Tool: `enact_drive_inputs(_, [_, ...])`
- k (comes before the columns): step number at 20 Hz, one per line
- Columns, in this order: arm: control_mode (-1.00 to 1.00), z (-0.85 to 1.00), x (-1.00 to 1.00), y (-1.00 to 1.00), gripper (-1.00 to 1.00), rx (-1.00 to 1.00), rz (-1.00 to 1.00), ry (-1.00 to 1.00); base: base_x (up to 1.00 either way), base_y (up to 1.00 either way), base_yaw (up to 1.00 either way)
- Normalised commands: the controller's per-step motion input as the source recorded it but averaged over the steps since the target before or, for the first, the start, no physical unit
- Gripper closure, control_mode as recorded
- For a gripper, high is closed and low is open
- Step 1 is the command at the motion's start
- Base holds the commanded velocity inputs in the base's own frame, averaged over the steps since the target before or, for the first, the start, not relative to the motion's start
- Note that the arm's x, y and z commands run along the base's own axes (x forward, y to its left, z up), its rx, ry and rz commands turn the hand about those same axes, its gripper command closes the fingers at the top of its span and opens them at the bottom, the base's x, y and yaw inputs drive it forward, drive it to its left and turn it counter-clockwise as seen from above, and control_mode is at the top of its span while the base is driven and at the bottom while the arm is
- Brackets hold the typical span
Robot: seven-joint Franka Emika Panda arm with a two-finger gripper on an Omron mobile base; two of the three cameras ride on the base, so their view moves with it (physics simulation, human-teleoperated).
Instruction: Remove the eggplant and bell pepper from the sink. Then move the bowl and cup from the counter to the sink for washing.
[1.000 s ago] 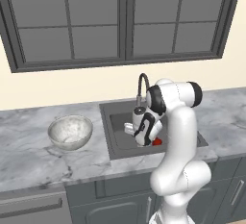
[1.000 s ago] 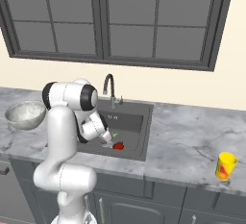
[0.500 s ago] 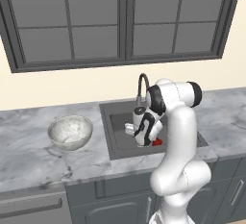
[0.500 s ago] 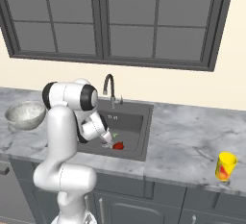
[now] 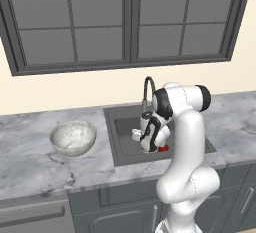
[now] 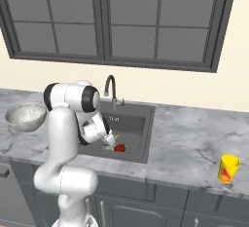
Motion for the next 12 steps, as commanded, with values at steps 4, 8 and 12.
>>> enact_drive_inputs(4, [-1.00,-0.21,0.22,0.00,-1.00,0.00,0.00,0.00,0.00,0.00,0.00])
enact_drive_inputs(8, [-1.00,-0.29,0.20,0.00,-1.00,0.00,0.00,0.00,0.00,0.00,0.00])
enact_drive_inputs(12, [-1.00,-0.27,0.20,0.00,-1.00,0.00,0.00,0.00,0.00,0.00,0.00])
